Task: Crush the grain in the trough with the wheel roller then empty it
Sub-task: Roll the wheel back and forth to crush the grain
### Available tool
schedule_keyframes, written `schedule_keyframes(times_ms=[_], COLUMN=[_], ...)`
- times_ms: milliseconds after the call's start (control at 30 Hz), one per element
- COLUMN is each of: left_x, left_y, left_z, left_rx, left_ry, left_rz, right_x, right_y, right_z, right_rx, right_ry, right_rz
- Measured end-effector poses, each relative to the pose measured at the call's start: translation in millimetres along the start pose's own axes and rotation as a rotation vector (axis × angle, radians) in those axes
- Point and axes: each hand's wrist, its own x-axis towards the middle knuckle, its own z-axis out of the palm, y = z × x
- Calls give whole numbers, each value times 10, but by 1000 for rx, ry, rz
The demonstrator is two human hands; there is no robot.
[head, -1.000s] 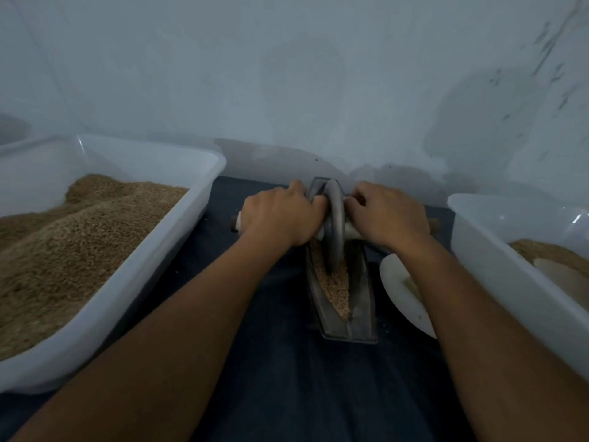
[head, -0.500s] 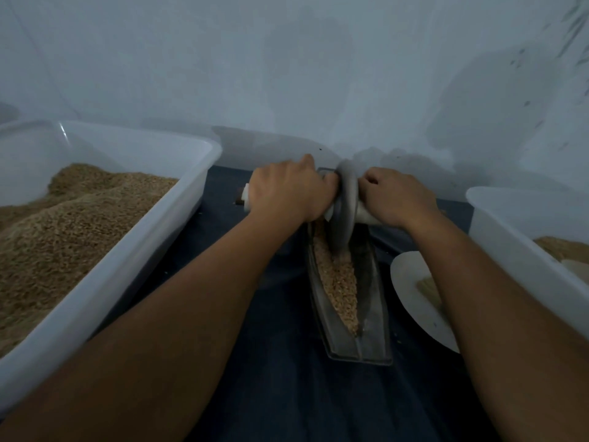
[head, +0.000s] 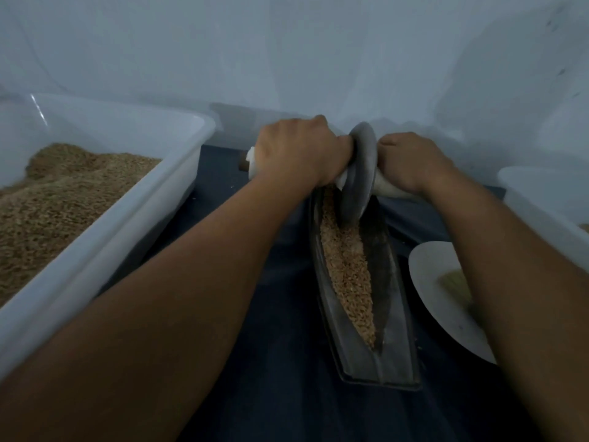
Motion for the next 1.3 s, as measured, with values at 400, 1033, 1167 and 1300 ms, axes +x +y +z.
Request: schedule_keyframes(times_ms=[400,1033,1167,1300], left_x=[52,-434,-513,-589], left_y=[-71,94,55,71], left_z=[38,-50,-48,-61], left_rx=[-53,-3,-23,-9], left_ry=[-38,41,38,45], left_rz=[-14,-8,-13,1], right_x=[105,-335,-421,-559], right_y=[-4,29,-2,-8], right_z=[-4,38,29,48], right_rx=[-40,-28,-77,-113], right_ry=[-3,13,70,105], right_rz=[-10,-68,-63,-49])
